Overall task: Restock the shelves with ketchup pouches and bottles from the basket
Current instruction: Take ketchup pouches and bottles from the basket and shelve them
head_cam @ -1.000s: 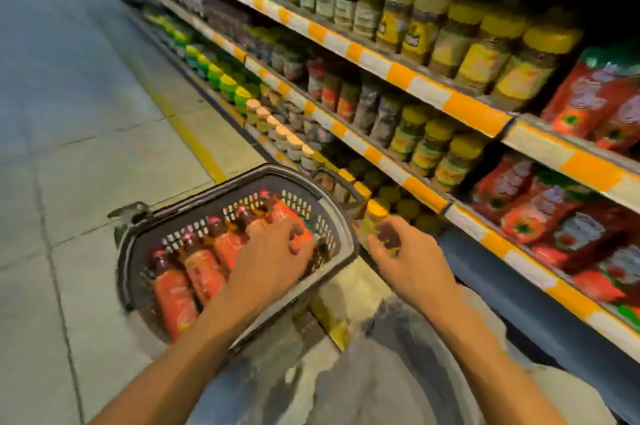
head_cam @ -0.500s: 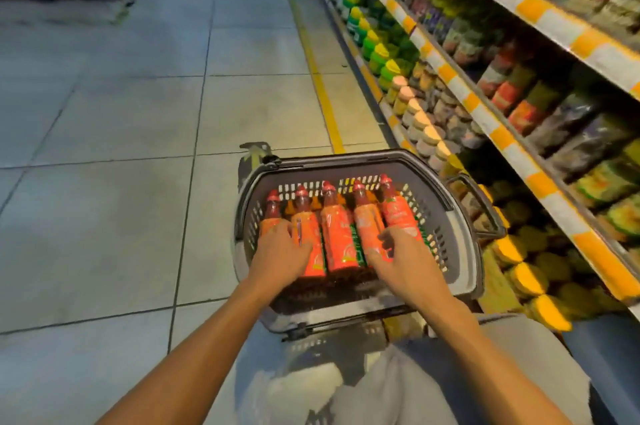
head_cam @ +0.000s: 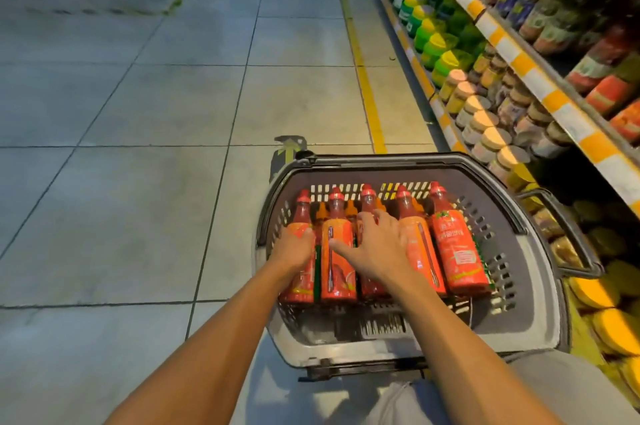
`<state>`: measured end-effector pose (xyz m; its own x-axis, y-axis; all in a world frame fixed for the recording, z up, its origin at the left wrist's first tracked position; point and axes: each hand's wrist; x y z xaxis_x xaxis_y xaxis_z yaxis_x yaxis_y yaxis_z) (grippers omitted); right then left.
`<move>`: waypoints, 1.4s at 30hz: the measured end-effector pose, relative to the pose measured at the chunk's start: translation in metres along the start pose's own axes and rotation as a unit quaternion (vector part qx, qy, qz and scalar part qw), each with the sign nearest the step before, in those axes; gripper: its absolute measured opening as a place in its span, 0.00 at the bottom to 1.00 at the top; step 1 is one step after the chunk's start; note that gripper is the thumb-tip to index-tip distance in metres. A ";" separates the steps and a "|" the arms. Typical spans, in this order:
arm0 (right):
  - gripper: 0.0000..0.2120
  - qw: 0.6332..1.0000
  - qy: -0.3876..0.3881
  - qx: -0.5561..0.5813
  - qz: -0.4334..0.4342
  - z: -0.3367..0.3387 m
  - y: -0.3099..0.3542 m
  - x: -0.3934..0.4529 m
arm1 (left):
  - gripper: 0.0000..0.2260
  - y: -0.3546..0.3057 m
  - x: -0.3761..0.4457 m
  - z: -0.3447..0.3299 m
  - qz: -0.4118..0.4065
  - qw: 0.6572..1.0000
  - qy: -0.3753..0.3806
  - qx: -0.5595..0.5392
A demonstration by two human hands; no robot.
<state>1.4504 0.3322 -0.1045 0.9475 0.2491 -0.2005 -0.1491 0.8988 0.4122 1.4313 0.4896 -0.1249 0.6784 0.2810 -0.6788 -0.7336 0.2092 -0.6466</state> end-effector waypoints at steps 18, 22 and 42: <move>0.33 0.970 -0.011 0.168 -0.174 -0.009 -0.032 0.023 | 0.23 0.005 0.003 -0.005 0.011 0.997 -0.018 -0.076; 0.33 0.967 -0.050 0.196 -0.154 -0.001 -0.029 0.014 | 0.25 -0.002 -0.012 0.002 -0.019 0.995 -0.009 -0.092; 0.23 0.843 -0.420 0.324 -0.088 0.186 -0.063 -0.222 | 0.27 -0.116 -0.212 -0.058 -0.278 0.921 0.234 -0.142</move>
<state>1.3017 0.1535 0.0796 0.8459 -0.4552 0.2780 -0.0569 0.4411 0.8957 1.3752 0.3520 0.0738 0.9377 -0.2433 -0.2482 -0.2727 -0.0725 -0.9594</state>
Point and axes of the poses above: each hand's wrist, its own x-axis towards the middle knuckle, its own z-axis out of the back of the hand, y = z × x, and after that the axes turned 8 degrees about z, right-handed
